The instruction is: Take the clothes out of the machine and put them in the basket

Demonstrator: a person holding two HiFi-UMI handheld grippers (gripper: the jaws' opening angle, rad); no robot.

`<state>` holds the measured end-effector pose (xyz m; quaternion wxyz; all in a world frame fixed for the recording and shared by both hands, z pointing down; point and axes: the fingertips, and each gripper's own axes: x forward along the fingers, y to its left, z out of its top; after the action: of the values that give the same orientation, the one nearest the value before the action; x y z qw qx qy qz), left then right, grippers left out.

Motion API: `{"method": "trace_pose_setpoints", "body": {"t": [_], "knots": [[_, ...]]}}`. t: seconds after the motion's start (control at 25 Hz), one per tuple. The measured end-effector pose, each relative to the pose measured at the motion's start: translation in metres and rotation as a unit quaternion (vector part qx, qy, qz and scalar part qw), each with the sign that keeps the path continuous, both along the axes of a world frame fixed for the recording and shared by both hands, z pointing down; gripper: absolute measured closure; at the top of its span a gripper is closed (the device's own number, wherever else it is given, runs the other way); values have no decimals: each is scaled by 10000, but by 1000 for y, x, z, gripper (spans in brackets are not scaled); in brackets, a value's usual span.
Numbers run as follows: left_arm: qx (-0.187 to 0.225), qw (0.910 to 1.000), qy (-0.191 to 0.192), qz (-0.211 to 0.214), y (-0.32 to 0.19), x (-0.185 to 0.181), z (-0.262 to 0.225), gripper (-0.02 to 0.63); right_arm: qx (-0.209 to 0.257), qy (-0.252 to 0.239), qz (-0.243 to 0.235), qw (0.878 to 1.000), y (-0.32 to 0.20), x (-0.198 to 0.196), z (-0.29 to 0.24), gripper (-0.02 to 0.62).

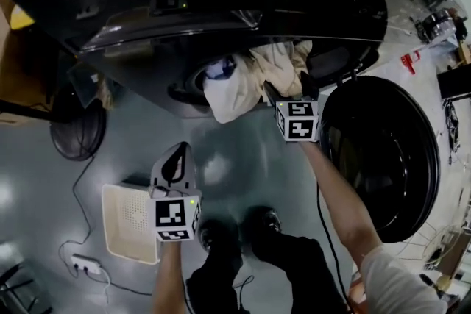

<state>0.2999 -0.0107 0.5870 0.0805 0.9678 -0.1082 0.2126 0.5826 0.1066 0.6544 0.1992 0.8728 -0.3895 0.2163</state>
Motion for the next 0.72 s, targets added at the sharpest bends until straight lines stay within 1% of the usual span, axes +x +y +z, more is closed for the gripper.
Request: {"method": "trace_pose_setpoints", "body": {"t": [0.16,0.28,0.32,0.48,0.56,0.6,0.64,0.72], "knots": [[20,9999,-20,111,1,11,16,589,-94,-286,229,9993,2,13,31,159],[69,9998,20,165,0,17,19,589,-175,-331,302,9988,2,18,40,164],[85,9998,26,171,0,17,18,589,-184,-335,309,9988,2,18,39,182],[54,9998,34,167,1,15,14,589,-245,-398,268,9985,5,14,35,293],[67,9998,13,174,1,13,10,589,-306,-560,260,9976,4,11,34,395],[71,9998,7,174,1,11,8,589,-331,-652,257,9970,4,10,32,423],[67,9998,7,167,1,9,4,589,-345,-736,249,9964,5,9,29,446],[16,9999,-6,137,2,6,-6,589,-327,-825,235,9958,7,7,19,468]]}}
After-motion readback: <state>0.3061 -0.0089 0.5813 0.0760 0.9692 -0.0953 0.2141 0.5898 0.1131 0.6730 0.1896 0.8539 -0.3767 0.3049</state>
